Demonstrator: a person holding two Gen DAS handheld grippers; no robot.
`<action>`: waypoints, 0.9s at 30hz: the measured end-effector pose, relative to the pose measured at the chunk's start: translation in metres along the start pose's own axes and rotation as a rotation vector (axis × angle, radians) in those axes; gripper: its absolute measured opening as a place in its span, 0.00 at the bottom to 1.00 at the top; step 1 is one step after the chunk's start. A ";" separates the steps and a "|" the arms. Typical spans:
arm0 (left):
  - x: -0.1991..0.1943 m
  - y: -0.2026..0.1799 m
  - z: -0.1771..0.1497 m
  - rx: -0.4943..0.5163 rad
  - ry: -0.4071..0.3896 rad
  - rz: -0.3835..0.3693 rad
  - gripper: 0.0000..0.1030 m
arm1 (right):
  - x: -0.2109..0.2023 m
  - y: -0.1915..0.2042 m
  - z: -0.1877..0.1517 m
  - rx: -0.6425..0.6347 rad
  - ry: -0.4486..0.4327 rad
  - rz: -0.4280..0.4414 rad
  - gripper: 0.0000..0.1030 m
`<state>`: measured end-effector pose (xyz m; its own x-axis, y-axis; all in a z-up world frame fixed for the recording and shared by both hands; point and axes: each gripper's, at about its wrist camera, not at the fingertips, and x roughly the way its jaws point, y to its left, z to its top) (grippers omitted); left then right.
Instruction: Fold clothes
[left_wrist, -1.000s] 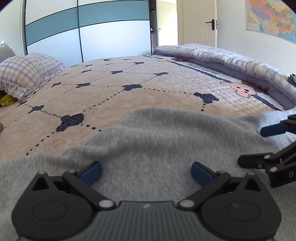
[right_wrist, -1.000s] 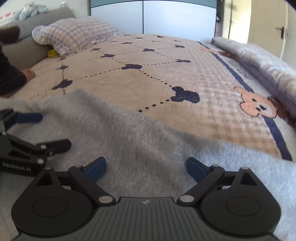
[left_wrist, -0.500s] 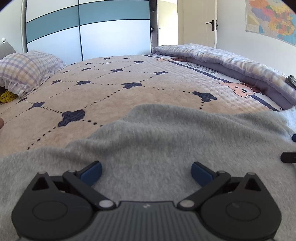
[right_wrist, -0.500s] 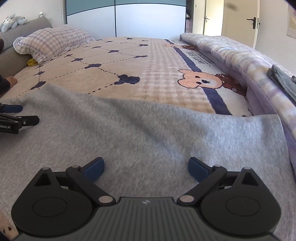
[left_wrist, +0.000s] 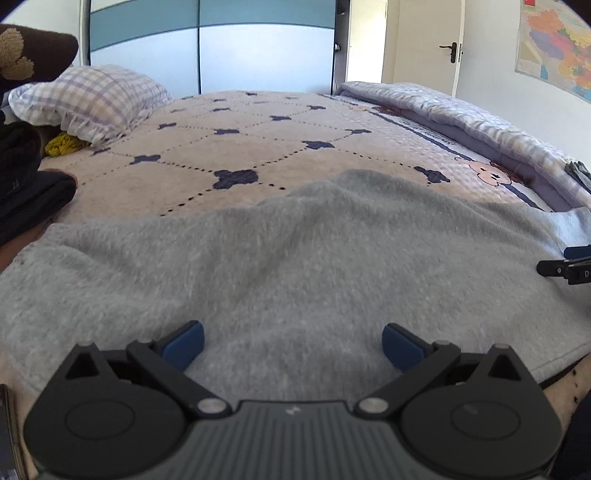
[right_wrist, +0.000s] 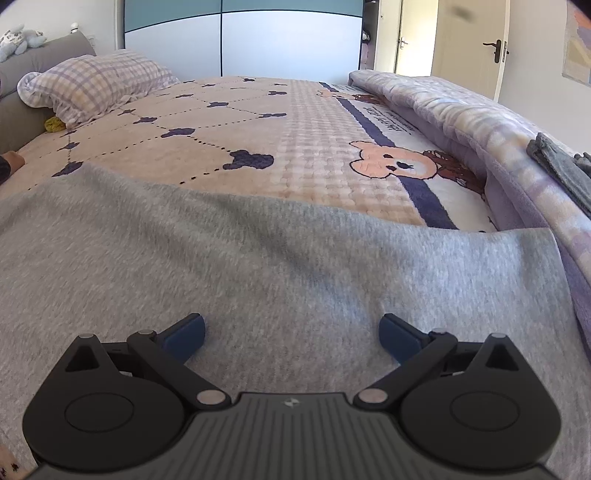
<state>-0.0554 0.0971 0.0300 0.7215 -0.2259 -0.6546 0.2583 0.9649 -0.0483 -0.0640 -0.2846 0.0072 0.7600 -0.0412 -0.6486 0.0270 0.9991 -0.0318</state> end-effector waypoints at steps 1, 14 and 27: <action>-0.001 0.004 0.005 -0.020 0.015 -0.003 1.00 | -0.001 0.001 0.001 0.004 0.005 -0.002 1.00; 0.016 0.037 0.009 -0.050 -0.001 0.262 1.00 | -0.004 0.022 0.010 -0.009 0.014 0.057 1.00; -0.005 0.025 0.001 -0.055 -0.011 0.279 1.00 | -0.007 0.018 0.015 0.013 0.008 0.050 1.00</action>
<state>-0.0520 0.1224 0.0326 0.7670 0.0481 -0.6399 0.0135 0.9958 0.0910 -0.0589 -0.2665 0.0225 0.7552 0.0086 -0.6554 -0.0025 0.9999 0.0102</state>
